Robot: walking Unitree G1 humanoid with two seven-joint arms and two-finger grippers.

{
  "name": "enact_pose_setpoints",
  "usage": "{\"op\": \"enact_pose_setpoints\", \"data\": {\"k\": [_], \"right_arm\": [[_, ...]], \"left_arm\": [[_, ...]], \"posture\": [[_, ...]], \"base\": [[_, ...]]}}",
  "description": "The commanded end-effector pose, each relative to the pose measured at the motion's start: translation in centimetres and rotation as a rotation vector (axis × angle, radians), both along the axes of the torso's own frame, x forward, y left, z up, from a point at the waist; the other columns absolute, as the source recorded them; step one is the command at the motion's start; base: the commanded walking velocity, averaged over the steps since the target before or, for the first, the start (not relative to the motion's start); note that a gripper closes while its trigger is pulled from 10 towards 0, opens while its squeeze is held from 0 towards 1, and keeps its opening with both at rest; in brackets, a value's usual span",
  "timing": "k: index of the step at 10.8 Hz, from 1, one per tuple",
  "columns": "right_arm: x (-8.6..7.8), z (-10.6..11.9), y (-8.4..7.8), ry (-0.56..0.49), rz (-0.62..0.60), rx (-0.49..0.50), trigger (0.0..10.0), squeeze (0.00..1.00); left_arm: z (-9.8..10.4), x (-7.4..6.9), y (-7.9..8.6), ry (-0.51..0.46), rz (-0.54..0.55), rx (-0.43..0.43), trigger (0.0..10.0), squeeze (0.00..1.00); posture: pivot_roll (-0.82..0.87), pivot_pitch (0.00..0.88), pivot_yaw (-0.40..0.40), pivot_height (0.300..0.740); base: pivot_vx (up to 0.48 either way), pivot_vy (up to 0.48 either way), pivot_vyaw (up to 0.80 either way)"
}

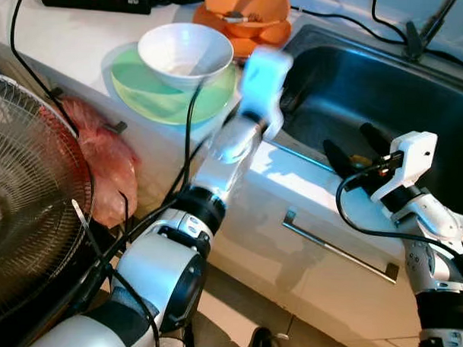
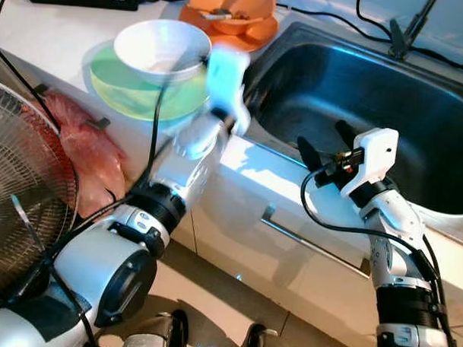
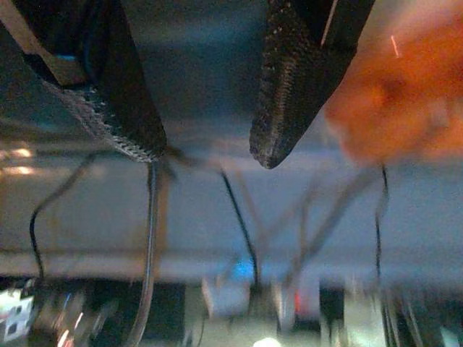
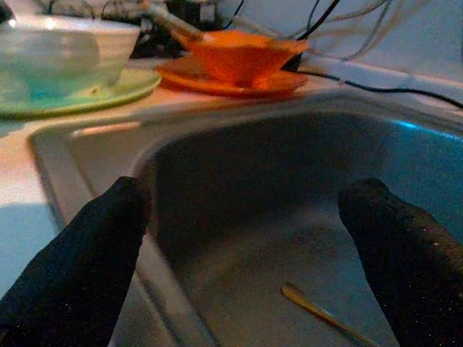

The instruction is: Kitchen organization

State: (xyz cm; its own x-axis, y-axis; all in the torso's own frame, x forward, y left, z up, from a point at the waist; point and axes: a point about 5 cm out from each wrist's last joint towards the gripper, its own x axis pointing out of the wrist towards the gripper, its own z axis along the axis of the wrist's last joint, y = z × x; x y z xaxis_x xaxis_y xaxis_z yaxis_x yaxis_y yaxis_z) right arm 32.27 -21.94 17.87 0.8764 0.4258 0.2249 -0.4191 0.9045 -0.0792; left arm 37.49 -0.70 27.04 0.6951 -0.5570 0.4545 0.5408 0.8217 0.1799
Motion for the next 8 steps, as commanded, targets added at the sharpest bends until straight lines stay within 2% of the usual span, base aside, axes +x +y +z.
{"op": "enact_pose_setpoints", "data": {"k": [1, 2, 3, 4, 5, 6, 8], "right_arm": [[0.0, 0.7, -0.3, -0.035, -0.007, 0.037, 10.0, 0.0], [-0.2, 0.9, 0.6, -0.049, 0.046, 0.071, 10.0, 0.0], [-0.3, 0.8, 1.1, -0.046, 0.088, 0.07, 10.0, 0.0], [-0.6, 0.5, 1.8, -0.04, 0.146, 0.072, 10.0, 0.0], [-0.8, 0.3, 2.4, -0.037, 0.187, 0.083, 10.0, 0.0], [-0.8, 0.2, 2.6, -0.034, 0.199, 0.093, 10.0, 0.0], [-0.8, -0.1, 3.1, -0.025, 0.228, 0.093, 10.0, 0.0]], "left_arm": [[1.9, -0.9, -0.7, -0.109, -0.005, -0.002, 10.0, 0.0], [3.0, -1.2, 0.2, -0.215, 0.055, 0.006, 10.0, 0.0], [4.0, -1.6, 1.0, -0.265, 0.082, 0.005, 10.0, 0.0], [4.7, -1.9, 2.4, -0.315, 0.133, 0.044, 10.0, 0.0], [4.4, -1.9, 5.1, -0.318, 0.238, 0.125, 10.0, 0.0], [3.6, -1.8, 7.4, -0.269, 0.303, 0.152, 10.0, 0.0], [2.9, -1.5, 10.5, -0.19, 0.377, 0.135, 10.0, 0.0]], "posture": [[0.04, 0.168, -0.028, 0.74], [0.05, 0.168, -0.027, 0.74], [0.06, 0.17, -0.028, 0.74], [0.07, 0.168, -0.028, 0.74], [0.08, 0.165, -0.028, 0.74], [0.08, 0.164, -0.031, 0.74], [0.09, 0.159, -0.032, 0.74]], "base": [[0.0, 0.0, 0.0], [0.0, 0.0, 0.0], [0.0, 0.0, 0.0], [0.0, 0.0, 0.0], [0.0, 0.0, 0.0], [0.0, 0.0, 0.0], [0.0, 0.0, 0.0]]}}
